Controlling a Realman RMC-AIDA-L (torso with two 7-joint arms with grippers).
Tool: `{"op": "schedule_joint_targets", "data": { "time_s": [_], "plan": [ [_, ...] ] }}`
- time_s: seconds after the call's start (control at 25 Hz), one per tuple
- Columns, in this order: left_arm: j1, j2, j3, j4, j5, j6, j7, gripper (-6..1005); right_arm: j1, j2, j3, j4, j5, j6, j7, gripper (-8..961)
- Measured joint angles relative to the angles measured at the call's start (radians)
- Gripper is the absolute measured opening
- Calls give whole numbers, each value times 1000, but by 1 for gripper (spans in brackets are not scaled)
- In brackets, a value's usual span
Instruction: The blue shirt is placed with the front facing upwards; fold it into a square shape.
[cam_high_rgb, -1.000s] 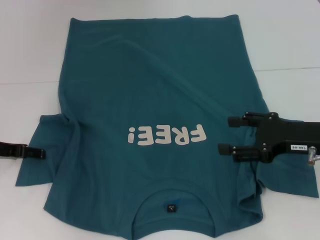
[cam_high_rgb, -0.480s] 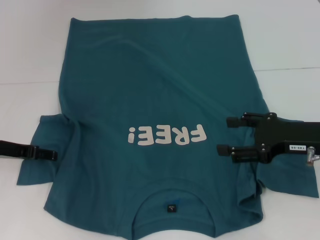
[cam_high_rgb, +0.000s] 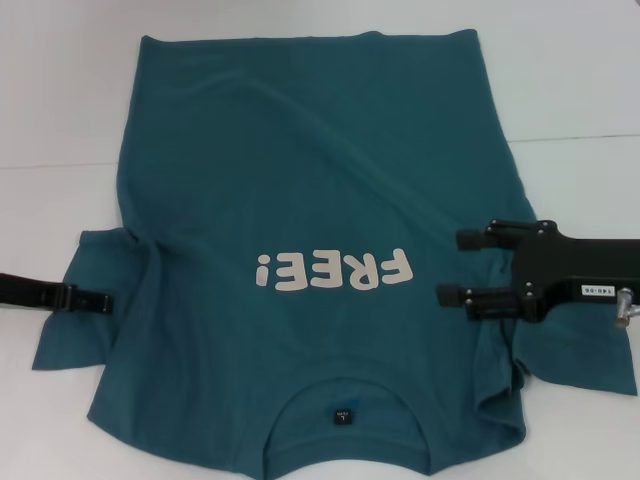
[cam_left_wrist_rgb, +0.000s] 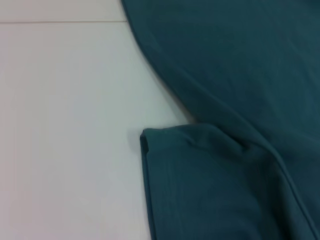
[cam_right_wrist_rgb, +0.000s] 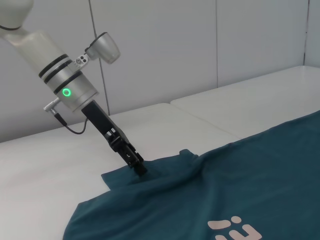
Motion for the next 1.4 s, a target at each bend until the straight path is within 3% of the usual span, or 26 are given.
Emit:
{"op": "schedule_joint_targets", "data": {
  "time_s": [0.76, 0.96, 1.2, 1.4],
  "plan": [
    [-10, 6, -8, 6, -8, 20, 2, 745, 5, 0, -10, -2, 0, 5, 0, 882],
    [-11, 6, -3, 5, -7, 15, 7, 504, 5, 1, -14, -2, 0, 5, 0, 881],
    [-12, 2, -2, 6, -4, 7, 27, 296, 5, 1, -14, -2, 0, 4, 0, 881],
    [-12, 0, -2, 2, -8, 4, 51, 178, 5, 2, -14, -2, 0, 3, 0, 881]
  ]
}}
